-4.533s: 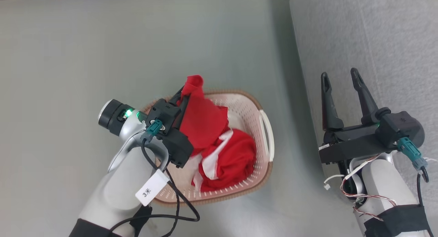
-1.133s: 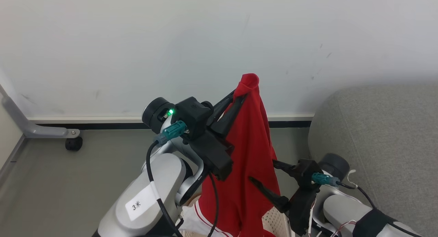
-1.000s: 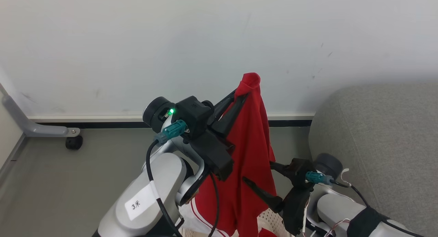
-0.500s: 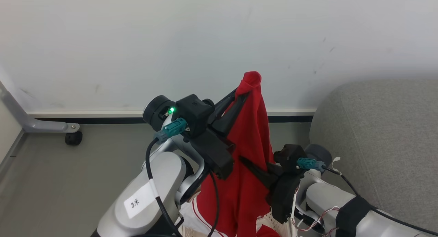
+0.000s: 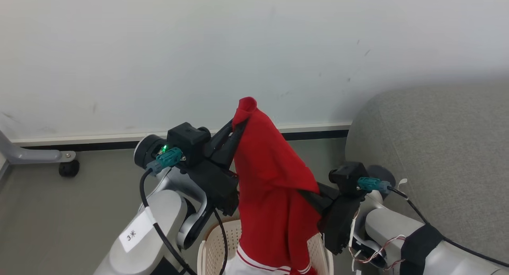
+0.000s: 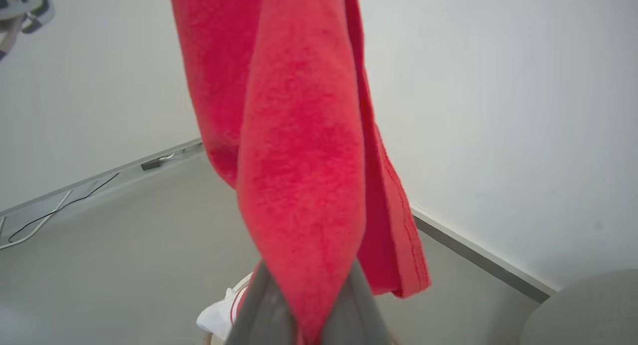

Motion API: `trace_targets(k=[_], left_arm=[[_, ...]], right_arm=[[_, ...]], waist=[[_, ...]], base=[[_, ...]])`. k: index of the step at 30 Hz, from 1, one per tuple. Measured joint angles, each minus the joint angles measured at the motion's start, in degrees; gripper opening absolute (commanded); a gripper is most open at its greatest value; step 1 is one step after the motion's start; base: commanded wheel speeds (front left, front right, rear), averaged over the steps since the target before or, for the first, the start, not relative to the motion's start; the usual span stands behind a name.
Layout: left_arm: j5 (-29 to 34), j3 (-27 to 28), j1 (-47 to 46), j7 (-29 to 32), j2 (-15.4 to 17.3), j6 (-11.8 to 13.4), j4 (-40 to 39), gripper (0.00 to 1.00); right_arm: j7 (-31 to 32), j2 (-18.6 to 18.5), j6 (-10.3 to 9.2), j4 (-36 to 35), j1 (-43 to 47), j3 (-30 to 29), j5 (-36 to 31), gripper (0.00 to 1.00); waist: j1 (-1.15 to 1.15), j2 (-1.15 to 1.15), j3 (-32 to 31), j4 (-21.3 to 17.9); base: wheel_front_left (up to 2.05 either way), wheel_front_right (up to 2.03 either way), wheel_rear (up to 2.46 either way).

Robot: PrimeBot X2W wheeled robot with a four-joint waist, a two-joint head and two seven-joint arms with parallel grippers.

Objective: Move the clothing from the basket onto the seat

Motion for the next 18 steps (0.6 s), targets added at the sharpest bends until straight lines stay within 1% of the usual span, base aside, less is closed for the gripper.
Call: trace_targets(k=[1, 8, 18], left_arm=[[-0.2, 0.2, 0.5, 0.0, 0.3, 0.3, 0.1, 1.0], [-0.7, 0.4, 4.2, -0.8, 0.6, 0.9, 0.9, 1.0], [-0.9, 0.2, 9.3, -2.6, 0.7, 1.4, 1.2, 1.0]], right_arm=[[0.0, -0.4, 0.0, 0.0, 0.0, 0.0, 0.3, 0.0], [0.0, -3.1, 0.0, -0.1, 0.0, -1.5, 2.7, 0.0], [0.0, -6.6, 0.0, -1.8, 0.1, -4.3, 3.5, 0.0]], waist=[[0.0, 0.0, 0.0, -0.3], [0.0, 0.0, -0.2, -2.5], [0.0, 0.0, -0.6, -5.5]], base=[[0.0, 0.0, 0.0], [0.0, 0.0, 0.0], [0.0, 0.0, 0.0]])
